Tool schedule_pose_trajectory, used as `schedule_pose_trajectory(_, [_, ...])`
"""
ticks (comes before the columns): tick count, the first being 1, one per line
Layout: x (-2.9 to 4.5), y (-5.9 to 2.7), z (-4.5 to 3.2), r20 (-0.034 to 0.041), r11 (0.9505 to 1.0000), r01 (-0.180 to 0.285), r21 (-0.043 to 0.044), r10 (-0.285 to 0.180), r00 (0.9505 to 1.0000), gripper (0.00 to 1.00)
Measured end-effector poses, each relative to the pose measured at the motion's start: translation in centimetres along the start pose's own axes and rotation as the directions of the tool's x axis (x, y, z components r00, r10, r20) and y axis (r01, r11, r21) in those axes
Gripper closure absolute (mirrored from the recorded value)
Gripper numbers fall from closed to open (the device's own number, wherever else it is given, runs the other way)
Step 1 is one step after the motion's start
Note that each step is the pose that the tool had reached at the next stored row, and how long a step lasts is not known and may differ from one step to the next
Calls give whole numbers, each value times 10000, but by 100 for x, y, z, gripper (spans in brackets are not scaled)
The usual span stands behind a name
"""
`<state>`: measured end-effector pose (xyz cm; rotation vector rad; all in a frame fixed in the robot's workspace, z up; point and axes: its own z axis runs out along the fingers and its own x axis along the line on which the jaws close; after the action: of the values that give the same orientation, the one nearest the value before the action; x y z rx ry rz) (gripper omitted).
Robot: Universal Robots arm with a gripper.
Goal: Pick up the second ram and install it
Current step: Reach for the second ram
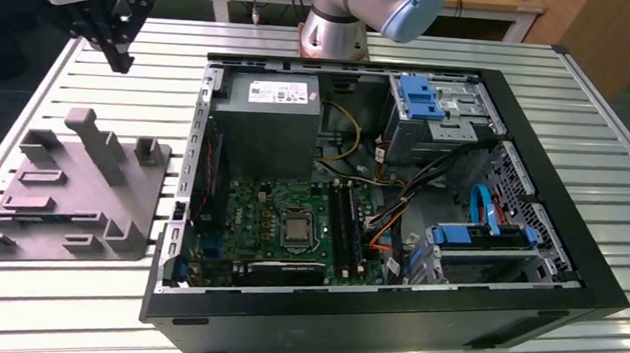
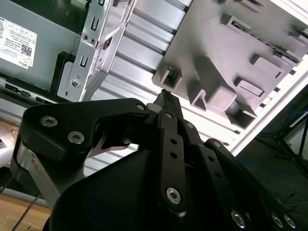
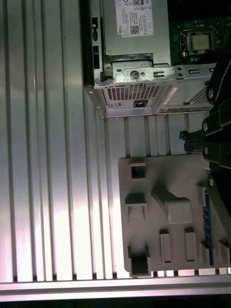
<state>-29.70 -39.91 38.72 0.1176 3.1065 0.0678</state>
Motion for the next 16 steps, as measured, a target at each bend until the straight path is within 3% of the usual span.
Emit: schedule_pose_trajectory(16, [166,-23,11,1,10000,0,-1,0,10000,89])
